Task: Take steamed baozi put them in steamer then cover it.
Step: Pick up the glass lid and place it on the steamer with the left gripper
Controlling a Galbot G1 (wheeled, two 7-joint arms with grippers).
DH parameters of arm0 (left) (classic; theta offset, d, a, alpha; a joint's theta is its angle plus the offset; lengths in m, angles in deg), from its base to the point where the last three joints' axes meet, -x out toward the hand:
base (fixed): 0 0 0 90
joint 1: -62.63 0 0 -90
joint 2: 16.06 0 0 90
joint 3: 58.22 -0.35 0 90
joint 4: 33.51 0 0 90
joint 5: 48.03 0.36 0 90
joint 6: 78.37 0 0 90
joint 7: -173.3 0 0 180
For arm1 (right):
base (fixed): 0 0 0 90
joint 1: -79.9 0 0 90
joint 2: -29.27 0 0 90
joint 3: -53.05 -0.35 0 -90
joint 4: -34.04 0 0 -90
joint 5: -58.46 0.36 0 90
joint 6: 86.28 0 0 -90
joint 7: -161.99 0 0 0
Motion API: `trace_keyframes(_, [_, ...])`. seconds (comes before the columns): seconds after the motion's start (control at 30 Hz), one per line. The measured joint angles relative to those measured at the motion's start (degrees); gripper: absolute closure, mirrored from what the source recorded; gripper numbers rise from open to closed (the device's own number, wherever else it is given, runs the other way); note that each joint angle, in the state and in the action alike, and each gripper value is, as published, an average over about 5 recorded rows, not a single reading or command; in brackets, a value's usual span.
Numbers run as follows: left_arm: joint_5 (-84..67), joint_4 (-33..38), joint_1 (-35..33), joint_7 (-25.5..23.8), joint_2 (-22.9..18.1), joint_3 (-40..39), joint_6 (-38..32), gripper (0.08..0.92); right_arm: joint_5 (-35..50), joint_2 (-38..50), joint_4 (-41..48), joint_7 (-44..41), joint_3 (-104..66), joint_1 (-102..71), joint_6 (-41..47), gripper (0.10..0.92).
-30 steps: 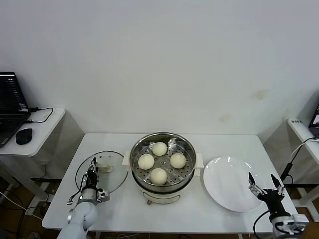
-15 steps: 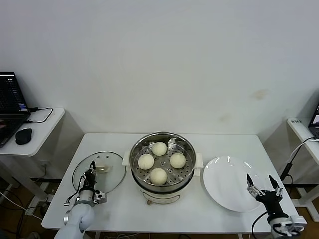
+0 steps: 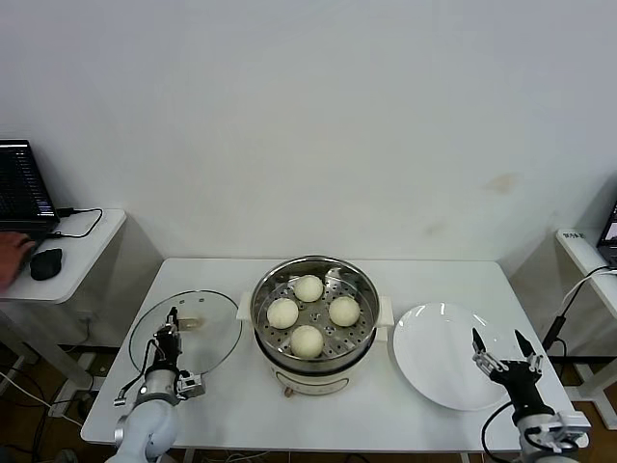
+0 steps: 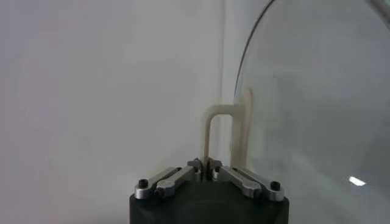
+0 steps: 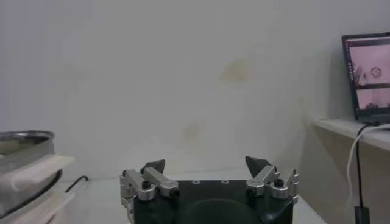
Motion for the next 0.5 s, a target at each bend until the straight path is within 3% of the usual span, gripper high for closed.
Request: trace_keyframes(0.5, [7.3,17.8,-9.1,-7.6,0.5,3.0,6.4,0.867,1.0,0.0,2.0,-0.1,1.5,1.5,-1.3,0.202])
